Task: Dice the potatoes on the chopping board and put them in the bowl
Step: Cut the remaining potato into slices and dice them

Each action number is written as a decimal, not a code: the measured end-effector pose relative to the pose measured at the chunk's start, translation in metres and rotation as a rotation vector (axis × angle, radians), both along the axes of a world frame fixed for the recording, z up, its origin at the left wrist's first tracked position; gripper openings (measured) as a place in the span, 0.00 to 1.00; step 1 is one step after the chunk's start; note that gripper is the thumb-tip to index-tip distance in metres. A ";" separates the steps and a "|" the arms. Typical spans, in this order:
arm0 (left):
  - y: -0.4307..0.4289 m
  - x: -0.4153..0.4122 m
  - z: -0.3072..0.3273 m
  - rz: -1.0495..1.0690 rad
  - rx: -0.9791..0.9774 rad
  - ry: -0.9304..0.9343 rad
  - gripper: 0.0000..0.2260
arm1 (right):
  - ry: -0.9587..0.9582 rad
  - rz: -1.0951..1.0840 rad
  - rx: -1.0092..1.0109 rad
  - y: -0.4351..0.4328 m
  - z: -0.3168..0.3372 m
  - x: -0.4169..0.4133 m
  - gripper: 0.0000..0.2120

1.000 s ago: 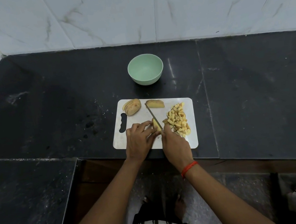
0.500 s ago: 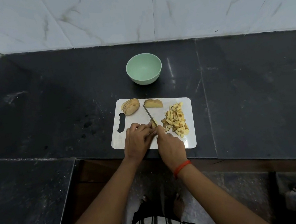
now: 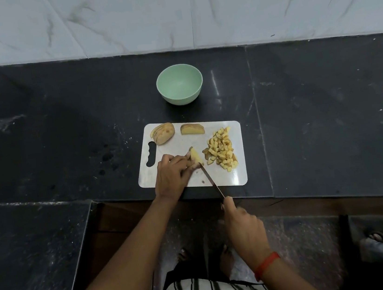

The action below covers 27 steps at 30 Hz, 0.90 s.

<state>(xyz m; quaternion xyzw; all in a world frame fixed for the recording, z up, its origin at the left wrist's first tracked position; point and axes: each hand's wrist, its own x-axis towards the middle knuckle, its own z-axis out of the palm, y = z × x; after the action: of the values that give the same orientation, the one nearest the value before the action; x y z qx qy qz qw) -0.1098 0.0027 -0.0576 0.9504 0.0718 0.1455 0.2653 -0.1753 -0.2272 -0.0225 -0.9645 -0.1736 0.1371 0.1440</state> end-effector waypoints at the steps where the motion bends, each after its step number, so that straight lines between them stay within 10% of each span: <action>1: 0.000 0.001 0.000 -0.009 -0.021 0.004 0.11 | -0.001 -0.012 0.020 -0.002 -0.002 -0.002 0.06; 9: -0.002 0.003 0.018 0.084 -0.311 0.020 0.15 | -0.172 -0.149 0.320 -0.002 0.004 0.004 0.13; 18: -0.043 0.033 0.036 0.387 -0.012 0.315 0.25 | -0.205 -0.034 0.585 0.034 0.001 0.085 0.07; 27: 0.005 0.027 0.037 -0.033 -0.047 0.276 0.13 | -0.228 -0.048 0.638 0.031 -0.010 0.092 0.08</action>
<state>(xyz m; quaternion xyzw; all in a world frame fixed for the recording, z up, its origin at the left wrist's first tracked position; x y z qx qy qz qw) -0.0832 0.0081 -0.0204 0.9560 0.0953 0.0075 0.2774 -0.0837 -0.1963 -0.0322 -0.8837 -0.1999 -0.0362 0.4216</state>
